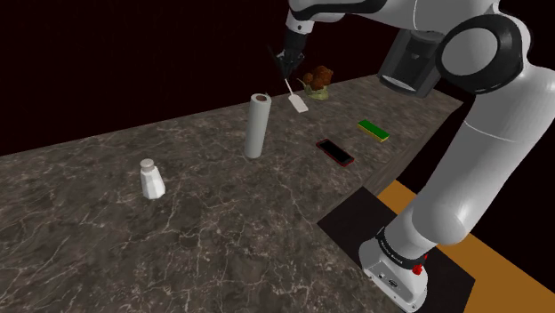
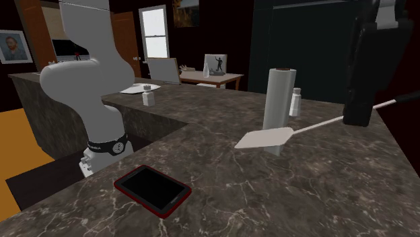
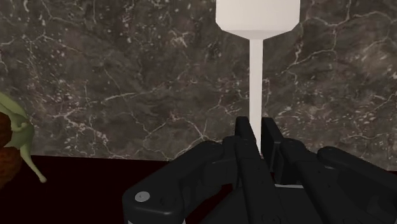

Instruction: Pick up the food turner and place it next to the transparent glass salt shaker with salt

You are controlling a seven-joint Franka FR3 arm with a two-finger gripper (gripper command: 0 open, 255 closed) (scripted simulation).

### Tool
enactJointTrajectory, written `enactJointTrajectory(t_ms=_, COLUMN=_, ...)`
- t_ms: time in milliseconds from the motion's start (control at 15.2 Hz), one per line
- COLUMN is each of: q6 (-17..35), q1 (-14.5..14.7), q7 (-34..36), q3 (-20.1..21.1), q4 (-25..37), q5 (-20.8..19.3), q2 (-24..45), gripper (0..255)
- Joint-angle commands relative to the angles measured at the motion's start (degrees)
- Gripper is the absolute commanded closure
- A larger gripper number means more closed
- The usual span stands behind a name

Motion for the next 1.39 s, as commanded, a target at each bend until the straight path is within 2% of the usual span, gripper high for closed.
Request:
enactJointTrajectory(t_ms=0, q6=0.8, q1=1.5, q7=2.4, q3=0.8, q4=-3.2, q5=-0.5, q2=-2.4, gripper=255)
enactJointTrajectory(t_ms=660, q6=3.0, q1=8.2, q7=15.3, q3=6.5, q4=-13.9, q5=-2.1, q2=-10.9, gripper=255)
enactJointTrajectory(t_ms=1320, q6=3.2, q1=14.7, q7=28.7, q3=13.4, q4=-17.6, q5=-2.6, q2=-14.1, gripper=255)
